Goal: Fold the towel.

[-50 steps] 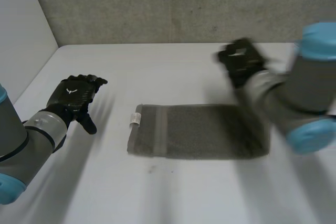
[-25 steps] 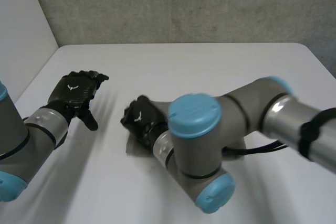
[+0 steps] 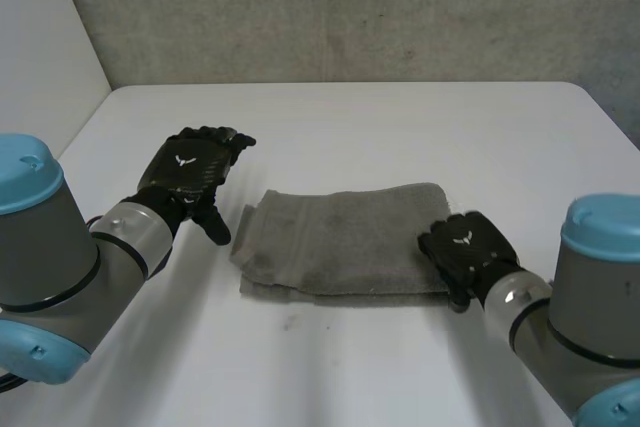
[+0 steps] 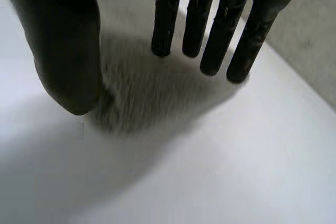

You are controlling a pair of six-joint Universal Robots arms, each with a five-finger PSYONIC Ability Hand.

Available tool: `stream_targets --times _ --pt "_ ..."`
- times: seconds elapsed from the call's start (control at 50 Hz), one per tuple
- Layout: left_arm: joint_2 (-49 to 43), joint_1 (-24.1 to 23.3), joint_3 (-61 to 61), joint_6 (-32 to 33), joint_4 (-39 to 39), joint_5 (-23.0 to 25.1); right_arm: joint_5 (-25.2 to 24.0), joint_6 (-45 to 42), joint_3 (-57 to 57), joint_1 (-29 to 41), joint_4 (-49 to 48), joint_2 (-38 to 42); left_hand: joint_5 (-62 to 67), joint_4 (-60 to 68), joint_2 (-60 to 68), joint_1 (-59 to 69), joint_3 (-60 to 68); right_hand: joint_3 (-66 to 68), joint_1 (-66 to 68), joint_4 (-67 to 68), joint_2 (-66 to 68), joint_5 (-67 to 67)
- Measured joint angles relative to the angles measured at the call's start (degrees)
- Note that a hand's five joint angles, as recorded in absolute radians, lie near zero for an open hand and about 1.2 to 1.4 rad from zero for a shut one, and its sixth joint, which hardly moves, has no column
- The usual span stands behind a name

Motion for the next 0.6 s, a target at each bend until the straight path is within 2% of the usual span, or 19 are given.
stream_targets --times 0.1,0.12,0.16,0.18,0.32,0.42,0.52,0.6 --pt "0.1 0.1 -0.1 0.0 0.0 0.0 0.1 -0.5 2.0 -1.5 -3.4 2.1 0.0 0.0 0.0 0.0 0.0 13.1 13.2 13.2 13.3 12.9" --pt "0.2 0.1 -0.1 0.0 0.0 0.0 0.2 -0.6 1.8 -1.8 -4.0 2.7 0.0 0.0 0.0 0.0 0.0 24.8 25.9 25.0 26.3 24.8" --pt "0.4 0.2 -0.3 0.0 0.0 0.0 0.4 -0.7 0.8 -2.1 -4.5 3.2 0.0 0.0 0.0 0.0 0.0 38.4 36.5 38.5 38.9 37.7" --pt "0.5 0.2 -0.4 0.0 -0.1 0.0 0.5 -0.7 0.0 -2.2 -4.6 3.4 0.0 0.0 0.0 0.0 0.0 41.0 38.5 41.1 41.0 40.6" --pt "0.9 0.3 -0.8 0.0 -0.3 -0.1 1.0 -0.5 -8.2 0.2 -3.8 3.0 0.0 0.0 0.0 0.0 0.0 42.2 39.8 42.4 41.1 41.4" --pt "1.3 0.6 -0.8 -0.1 -0.5 -0.1 0.6 -0.7 -18.4 7.8 -2.1 5.2 0.0 0.0 0.0 0.0 0.0 42.2 39.8 42.4 41.1 41.4" --pt "2.8 1.3 -0.7 -0.3 -0.5 -0.6 -0.7 -1.7 -30.8 17.1 0.7 12.3 0.0 0.0 0.0 0.0 0.0 42.2 39.8 42.4 41.1 41.4" --pt "4.4 2.7 -0.7 -1.3 -0.5 -2.0 -4.6 -3.2 -39.7 22.7 4.8 20.2 0.0 0.0 0.0 0.0 0.0 42.2 39.9 42.4 41.1 41.4"
